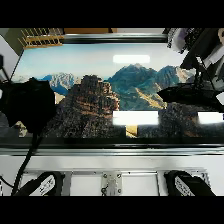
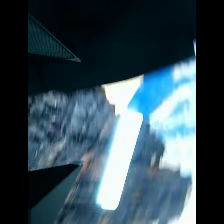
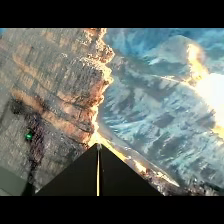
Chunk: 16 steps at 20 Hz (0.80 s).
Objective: Fold the clothes and pants, and hang the long-sleeved shirts on hangers.
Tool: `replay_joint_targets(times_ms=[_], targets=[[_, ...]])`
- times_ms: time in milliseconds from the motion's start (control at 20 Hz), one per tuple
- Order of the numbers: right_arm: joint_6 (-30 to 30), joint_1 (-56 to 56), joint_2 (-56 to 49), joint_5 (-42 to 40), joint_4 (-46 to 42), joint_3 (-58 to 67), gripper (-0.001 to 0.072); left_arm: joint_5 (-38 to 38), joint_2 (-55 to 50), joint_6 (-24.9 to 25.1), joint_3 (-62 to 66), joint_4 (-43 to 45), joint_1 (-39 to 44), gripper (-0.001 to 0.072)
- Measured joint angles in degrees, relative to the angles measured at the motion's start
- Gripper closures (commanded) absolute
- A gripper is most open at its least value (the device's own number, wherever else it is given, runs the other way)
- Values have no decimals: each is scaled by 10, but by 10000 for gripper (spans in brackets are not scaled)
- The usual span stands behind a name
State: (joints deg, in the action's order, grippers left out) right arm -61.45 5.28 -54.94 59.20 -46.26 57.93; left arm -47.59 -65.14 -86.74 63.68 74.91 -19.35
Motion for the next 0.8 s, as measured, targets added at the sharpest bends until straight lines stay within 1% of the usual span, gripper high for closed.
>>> replay_joint_targets(times_ms=[100,200,450,650,700,750,800], targets=[[0,0,0,0,0,0,680,-3,-35,-14,2,-5,-49,30],[0,0,0,0,0,0,680,-3,-78,-21,3,-15,-69,29],[0,0,0,0,0,0,680,27,-184,-21,5,-23,-39,29],[0,0,0,0,0,0,680,59,-240,-17,5,-23,-8,38],[0,0,0,0,0,0,680,63,-249,-17,5,-23,-3,90],[0,0,0,0,0,0,680,63,-257,-17,5,-23,2,243],[0,0,0,0,0,0,680,63,-264,-17,5,-23,6,484]])
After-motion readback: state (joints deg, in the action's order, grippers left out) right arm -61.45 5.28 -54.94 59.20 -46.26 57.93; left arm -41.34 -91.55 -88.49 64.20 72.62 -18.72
